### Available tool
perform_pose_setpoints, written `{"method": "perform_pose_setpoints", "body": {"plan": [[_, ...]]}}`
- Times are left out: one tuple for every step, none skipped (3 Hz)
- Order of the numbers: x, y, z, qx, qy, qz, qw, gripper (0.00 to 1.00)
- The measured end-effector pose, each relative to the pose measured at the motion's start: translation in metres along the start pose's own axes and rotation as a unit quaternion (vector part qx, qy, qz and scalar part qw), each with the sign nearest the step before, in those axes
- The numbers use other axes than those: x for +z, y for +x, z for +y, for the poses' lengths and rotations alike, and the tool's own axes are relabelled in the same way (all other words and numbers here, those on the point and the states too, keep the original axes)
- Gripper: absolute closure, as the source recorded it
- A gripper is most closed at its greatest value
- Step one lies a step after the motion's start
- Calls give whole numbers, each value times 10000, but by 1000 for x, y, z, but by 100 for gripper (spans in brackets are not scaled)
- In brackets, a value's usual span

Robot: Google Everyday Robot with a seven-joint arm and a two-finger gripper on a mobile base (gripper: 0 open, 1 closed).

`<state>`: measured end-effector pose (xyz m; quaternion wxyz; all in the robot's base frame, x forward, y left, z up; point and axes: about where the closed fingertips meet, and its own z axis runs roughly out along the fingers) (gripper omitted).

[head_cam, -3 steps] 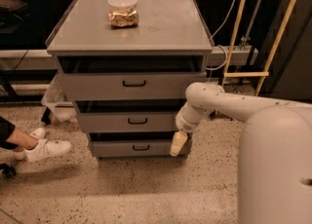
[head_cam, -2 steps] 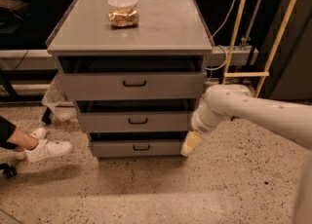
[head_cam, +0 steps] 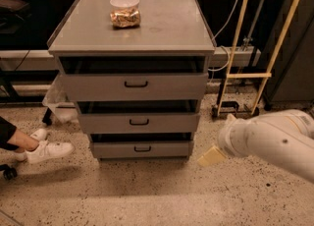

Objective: Close middle drawer

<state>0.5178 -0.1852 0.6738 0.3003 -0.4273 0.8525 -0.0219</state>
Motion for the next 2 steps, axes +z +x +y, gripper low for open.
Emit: {"method": "perform_pose_setpoints", "body": {"plan": [[-33, 22, 15, 278, 242, 138, 9992, 0], [-33, 23, 15, 279, 243, 144, 9992, 0]]}}
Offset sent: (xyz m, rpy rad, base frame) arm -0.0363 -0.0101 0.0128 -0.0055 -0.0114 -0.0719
